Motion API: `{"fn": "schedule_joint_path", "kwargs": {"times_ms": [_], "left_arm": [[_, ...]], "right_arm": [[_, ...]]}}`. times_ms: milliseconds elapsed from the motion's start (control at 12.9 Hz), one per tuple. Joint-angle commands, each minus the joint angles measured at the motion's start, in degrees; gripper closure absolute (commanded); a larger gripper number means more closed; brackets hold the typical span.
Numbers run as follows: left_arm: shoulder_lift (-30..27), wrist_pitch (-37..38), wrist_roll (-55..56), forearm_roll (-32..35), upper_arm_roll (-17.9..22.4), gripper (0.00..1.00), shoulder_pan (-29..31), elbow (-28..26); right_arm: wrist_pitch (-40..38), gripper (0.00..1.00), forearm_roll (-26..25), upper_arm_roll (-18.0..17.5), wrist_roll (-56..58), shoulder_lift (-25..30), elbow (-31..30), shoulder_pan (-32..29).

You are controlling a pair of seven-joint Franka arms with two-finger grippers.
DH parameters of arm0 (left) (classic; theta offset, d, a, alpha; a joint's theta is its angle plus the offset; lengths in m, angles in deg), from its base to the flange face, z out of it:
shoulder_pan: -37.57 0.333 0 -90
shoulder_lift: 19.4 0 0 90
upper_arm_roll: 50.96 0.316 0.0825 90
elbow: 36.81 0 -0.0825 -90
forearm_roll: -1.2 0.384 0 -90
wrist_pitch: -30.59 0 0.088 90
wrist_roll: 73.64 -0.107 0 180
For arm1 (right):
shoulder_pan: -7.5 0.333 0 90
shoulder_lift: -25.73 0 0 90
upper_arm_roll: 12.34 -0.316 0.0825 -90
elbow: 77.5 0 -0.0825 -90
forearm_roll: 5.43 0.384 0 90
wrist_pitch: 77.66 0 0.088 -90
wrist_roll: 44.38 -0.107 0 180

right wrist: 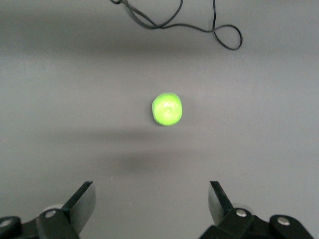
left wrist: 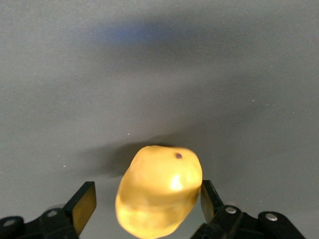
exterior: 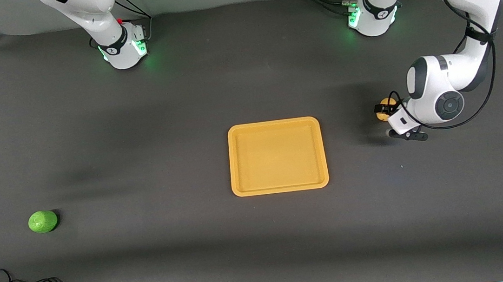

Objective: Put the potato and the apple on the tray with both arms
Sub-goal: 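Carry the potato onto the tray while the right gripper grasps the apple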

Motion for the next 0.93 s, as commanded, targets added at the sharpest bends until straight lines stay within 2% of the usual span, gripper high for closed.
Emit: {"fn": "schedule_joint_path", "kwargs": {"times_ms": [0, 155, 233, 310, 388, 543, 853], "left_arm": [[-3.27, 0.45, 2.48, 0.68, -0.28, 0.34, -0.77, -3.54], [-3.45, 0.89, 2.40, 0.59, -0.46, 0.75, -0.77, -3.28], [-4.32, 1.50, 2.40, 0.51, -0.46, 0.92, -0.68, -2.59], [-4.68, 4.56, 3.01, -0.37, -0.63, 1.00, -0.94, 0.47], [-4.07, 8.07, 5.71, -1.59, -1.51, 1.00, -1.99, 4.76], [-1.36, 9.95, 17.19, -3.27, -3.61, 1.00, -6.19, 13.37], [11.63, 10.74, 37.79, -3.36, -4.06, 1.00, -17.62, 34.99]], "right_arm": [[-1.30, 0.00, 0.91, -0.26, 1.44, -2.86, 4.42, 0.10], [4.29, 0.00, 1.69, -0.43, 1.53, -4.70, 1.02, 0.36], [8.68, 0.00, 2.74, -0.35, 1.53, -4.89, -2.23, 0.37], [12.38, 0.00, 2.93, -0.43, 1.53, -5.32, -4.96, 0.37], [15.63, 0.00, 3.10, -0.52, 1.53, -6.20, -7.16, 0.45], [21.18, 0.00, 3.63, -0.52, 2.05, -7.96, -10.07, 0.45], [27.34, 0.00, 6.70, -0.52, 4.60, -14.54, -10.87, -0.07]]}}
